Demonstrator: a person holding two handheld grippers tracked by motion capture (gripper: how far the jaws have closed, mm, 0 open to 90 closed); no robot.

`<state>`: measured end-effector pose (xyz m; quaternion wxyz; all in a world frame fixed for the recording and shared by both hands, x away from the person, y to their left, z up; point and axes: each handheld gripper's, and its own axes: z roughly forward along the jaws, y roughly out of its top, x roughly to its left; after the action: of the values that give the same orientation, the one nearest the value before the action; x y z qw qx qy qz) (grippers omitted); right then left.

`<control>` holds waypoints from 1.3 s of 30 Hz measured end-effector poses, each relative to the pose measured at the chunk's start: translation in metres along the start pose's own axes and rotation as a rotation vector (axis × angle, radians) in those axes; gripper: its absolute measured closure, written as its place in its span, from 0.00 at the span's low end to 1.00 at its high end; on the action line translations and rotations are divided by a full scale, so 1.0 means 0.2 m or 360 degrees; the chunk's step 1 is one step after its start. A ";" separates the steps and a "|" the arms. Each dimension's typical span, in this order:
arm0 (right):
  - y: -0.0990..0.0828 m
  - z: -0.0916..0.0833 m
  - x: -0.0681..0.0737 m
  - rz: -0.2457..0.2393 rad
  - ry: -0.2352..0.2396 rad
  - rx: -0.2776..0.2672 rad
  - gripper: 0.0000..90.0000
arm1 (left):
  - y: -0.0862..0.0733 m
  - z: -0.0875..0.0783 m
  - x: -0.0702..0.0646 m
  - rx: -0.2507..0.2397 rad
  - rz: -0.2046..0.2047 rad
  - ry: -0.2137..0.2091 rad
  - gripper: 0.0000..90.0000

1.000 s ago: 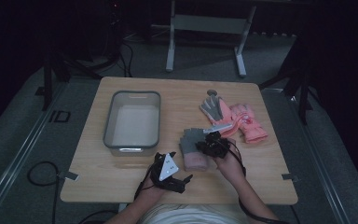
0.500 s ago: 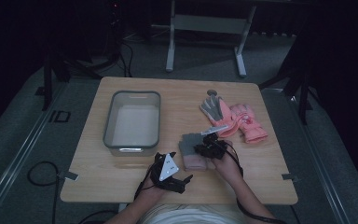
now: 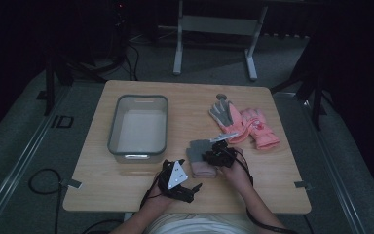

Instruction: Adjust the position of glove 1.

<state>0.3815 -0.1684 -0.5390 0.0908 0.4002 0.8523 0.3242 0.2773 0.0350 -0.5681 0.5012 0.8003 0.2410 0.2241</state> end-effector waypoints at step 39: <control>0.15 -0.03 -0.25 0.0279 -0.0069 -0.0019 0.63 | 0.19 0.26 0.07 0.0380 0.0423 -0.0326 0.41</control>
<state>0.4312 -0.1944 -0.5195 0.0827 0.4797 0.8099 0.3272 0.3255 -0.0077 -0.5527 0.3907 0.8974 0.1059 0.1754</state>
